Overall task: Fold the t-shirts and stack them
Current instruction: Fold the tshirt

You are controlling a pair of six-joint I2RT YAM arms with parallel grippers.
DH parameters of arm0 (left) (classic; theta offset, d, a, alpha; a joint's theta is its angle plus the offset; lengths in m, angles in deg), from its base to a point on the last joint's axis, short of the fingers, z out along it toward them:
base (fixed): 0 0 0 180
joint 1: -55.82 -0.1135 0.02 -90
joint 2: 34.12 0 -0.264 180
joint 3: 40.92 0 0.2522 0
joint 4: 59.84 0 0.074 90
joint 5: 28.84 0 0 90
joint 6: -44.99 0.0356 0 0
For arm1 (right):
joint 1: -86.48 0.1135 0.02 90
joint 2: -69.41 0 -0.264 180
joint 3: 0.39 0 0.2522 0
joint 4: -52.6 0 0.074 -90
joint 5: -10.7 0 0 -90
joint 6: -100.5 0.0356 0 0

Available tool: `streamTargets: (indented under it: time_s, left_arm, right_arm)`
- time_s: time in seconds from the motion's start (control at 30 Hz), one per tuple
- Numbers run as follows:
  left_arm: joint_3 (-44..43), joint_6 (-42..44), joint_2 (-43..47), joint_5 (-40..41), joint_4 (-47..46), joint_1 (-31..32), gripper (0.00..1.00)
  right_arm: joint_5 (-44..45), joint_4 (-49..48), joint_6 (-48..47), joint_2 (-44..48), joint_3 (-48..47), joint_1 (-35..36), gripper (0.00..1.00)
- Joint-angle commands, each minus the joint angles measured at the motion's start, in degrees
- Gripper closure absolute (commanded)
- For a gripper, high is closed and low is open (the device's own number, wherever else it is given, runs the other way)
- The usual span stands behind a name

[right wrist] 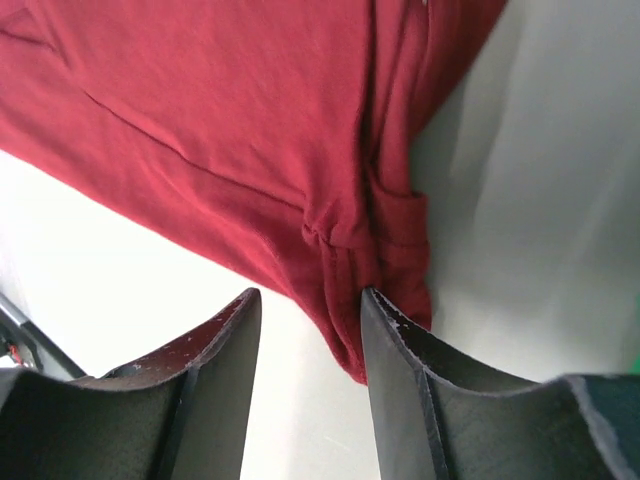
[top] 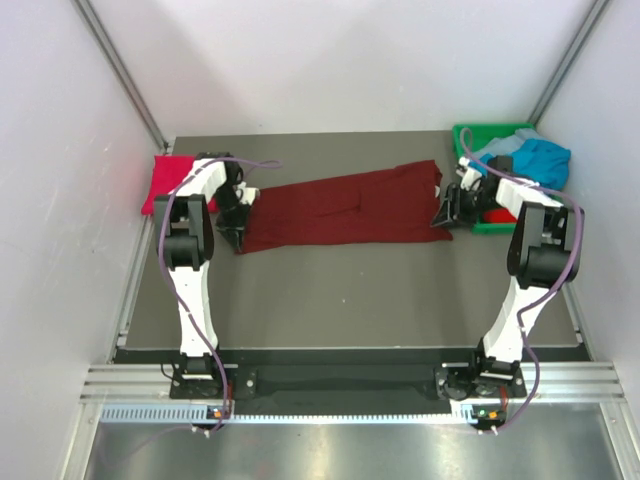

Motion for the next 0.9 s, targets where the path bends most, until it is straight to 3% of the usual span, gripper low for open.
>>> streamTargets:
  time_s: [0.0,0.33,0.87]
  left_arm:
    - [-1.33,0.73,2.52,-0.48,2.17,0.52,1.0]
    - [-0.62,0.47,2.52,-0.3,1.91,0.79,1.0]
    - [0.08,0.38,3.31,-0.39,1.91,0.79,1.0]
  right_arm:
    - [-2.37,0.18,-1.75,0.64,-4.25,0.19,0.55]
    - [-0.25,6.07,-5.43,1.44,-6.71,-1.3,0.58]
    - [3.35,5.1,-7.11,2.22,-4.86,-2.89,0.61]
